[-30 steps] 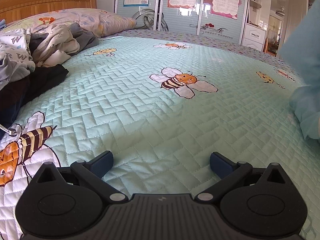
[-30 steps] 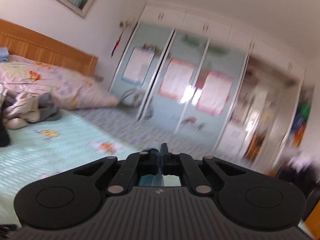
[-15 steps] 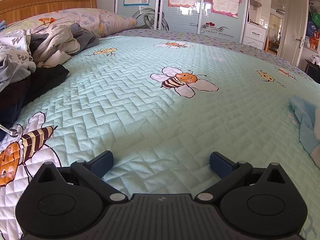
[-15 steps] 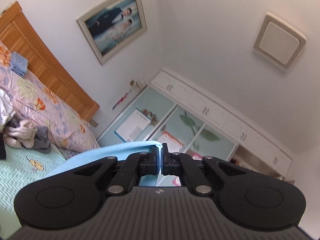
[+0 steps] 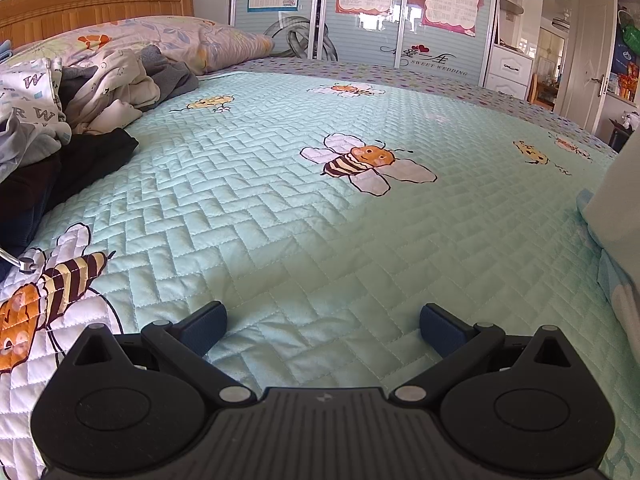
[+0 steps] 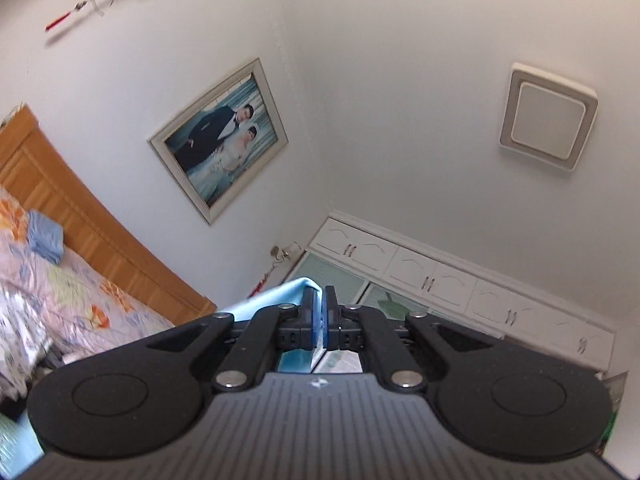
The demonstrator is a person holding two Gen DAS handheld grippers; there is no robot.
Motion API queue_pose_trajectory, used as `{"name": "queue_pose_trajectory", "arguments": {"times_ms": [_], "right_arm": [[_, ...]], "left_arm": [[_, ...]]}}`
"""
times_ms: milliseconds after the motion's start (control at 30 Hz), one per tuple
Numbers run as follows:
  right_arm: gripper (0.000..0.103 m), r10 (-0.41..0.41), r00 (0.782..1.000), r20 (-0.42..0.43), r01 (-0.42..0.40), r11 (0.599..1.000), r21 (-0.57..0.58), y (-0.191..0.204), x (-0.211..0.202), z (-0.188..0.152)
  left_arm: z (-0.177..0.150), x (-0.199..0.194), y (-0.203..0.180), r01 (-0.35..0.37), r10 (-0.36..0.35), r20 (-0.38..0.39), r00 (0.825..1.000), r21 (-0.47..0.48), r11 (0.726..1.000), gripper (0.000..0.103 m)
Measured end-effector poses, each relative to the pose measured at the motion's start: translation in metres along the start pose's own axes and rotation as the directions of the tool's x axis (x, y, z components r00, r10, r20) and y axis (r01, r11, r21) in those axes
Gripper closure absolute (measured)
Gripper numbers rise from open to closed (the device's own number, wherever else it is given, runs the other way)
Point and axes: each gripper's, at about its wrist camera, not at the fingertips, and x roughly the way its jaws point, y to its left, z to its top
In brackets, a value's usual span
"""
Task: Fold clothes
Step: 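Grasp the blue garment with the right gripper and lift it high, then lay the blue garment on the bed and open the right gripper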
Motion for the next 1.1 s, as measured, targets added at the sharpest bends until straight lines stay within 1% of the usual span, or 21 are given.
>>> {"name": "queue_pose_trajectory", "arguments": {"times_ms": [33,100,133,167,200,233,300,367,400,433,467,533,600,633,700,767,900,933,1000,1033,1100], "right_arm": [[0.1,0.001,1.0,-0.023,0.0,0.999,0.033,-0.003,0.008,-0.003],[0.1,-0.041,0.99,-0.133,0.055,0.993,0.106,-0.019,0.035,-0.028],[0.1,-0.06,0.98,-0.192,0.088,0.986,0.141,-0.027,0.049,-0.041],[0.094,-0.058,0.947,-0.315,0.111,0.982,0.153,-0.036,0.067,-0.065],[0.09,-0.049,0.894,-0.446,0.132,0.978,0.159,-0.045,0.087,-0.091],[0.087,-0.018,0.796,-0.606,0.163,0.969,0.185,-0.055,0.103,-0.126],[0.087,0.032,0.662,-0.749,0.234,0.94,0.247,-0.069,0.091,-0.187],[0.087,0.095,0.521,-0.848,0.312,0.904,0.293,-0.083,0.075,-0.245],[0.086,0.106,0.501,-0.859,0.339,0.889,0.307,-0.083,0.058,-0.263],[0.081,0.111,0.491,-0.864,0.363,0.876,0.319,-0.082,0.038,-0.277],[0.07,0.133,0.487,-0.863,0.384,0.855,0.348,-0.078,0.019,-0.289],[0.06,0.184,0.482,-0.857,0.411,0.816,0.407,-0.065,-0.015,-0.309],[0.06,0.24,0.48,-0.844,0.406,0.792,0.456,-0.044,-0.043,-0.322],[0.059,0.272,0.486,-0.831,0.385,0.786,0.483,-0.027,-0.052,-0.323],[0.054,0.314,0.52,-0.794,0.324,0.788,0.524,0.001,-0.071,-0.32],[0.039,0.31,0.55,-0.775,0.265,0.816,0.515,0.022,-0.086,-0.311],[0.036,0.3,0.607,-0.736,0.148,0.867,0.476,0.062,-0.114,-0.293],[0.035,0.288,0.629,-0.722,0.162,0.86,0.484,0.064,-0.122,-0.291],[0.034,0.275,0.664,-0.696,0.231,0.809,0.54,0.054,-0.132,-0.294],[0.032,0.279,0.673,-0.685,0.254,0.782,0.569,0.045,-0.135,-0.297],[0.03,0.282,0.673,-0.684,0.237,0.794,0.56,0.048,-0.143,-0.299]], "left_arm": [[0.0,0.0,0.0,0.0,0.0,0.0,1.0,0.0,1.0,0.0],[-0.001,0.0,-0.001,0.0,0.0,0.0,1.0,0.0,1.0,0.0],[-0.001,-0.001,-0.001,-0.001,0.001,0.0,1.0,0.0,1.0,0.0],[0.0,-0.001,0.0,-0.001,0.001,0.0,1.0,0.0,1.0,0.0],[-0.001,-0.001,0.0,0.0,0.0,0.0,1.0,0.0,1.0,0.0],[-0.001,0.0,0.0,0.0,0.0,0.0,1.0,-0.001,1.0,0.0],[-0.001,0.0,0.0,0.0,0.0,0.001,1.0,0.0,1.0,0.0],[-0.001,0.0,-0.001,-0.002,0.002,0.0,1.0,0.001,1.0,0.0],[-0.001,0.0,-0.001,-0.002,0.002,0.0,1.0,0.001,1.0,0.0],[-0.001,0.0,-0.001,-0.002,0.002,0.0,1.0,0.001,1.0,0.0],[-0.001,0.0,-0.002,-0.002,0.002,-0.001,1.0,0.001,1.0,0.0],[-0.001,-0.001,-0.001,-0.002,0.002,-0.001,1.0,0.0,1.0,0.0],[-0.001,-0.001,-0.002,-0.003,0.003,-0.002,1.0,0.001,1.0,0.0],[0.0,-0.001,-0.002,-0.004,0.004,-0.002,1.0,0.002,1.0,0.0],[0.0,-0.001,-0.002,-0.006,0.006,-0.003,1.0,0.003,1.0,0.0],[0.0,0.0,-0.003,-0.007,0.008,-0.004,1.0,0.005,1.0,0.0],[0.002,-0.003,-0.002,-0.004,0.004,-0.021,1.0,0.006,1.0,0.0],[0.003,-0.006,-0.002,0.002,-0.002,-0.031,1.0,0.009,1.0,0.0],[0.004,-0.011,-0.001,0.014,-0.013,-0.052,0.999,0.013,1.0,0.001],[0.003,-0.018,0.001,0.024,-0.024,-0.057,0.998,0.006,1.0,0.001],[0.0,-0.035,0.007,0.044,-0.045,-0.058,0.997,-0.018,0.999,0.001]]}}
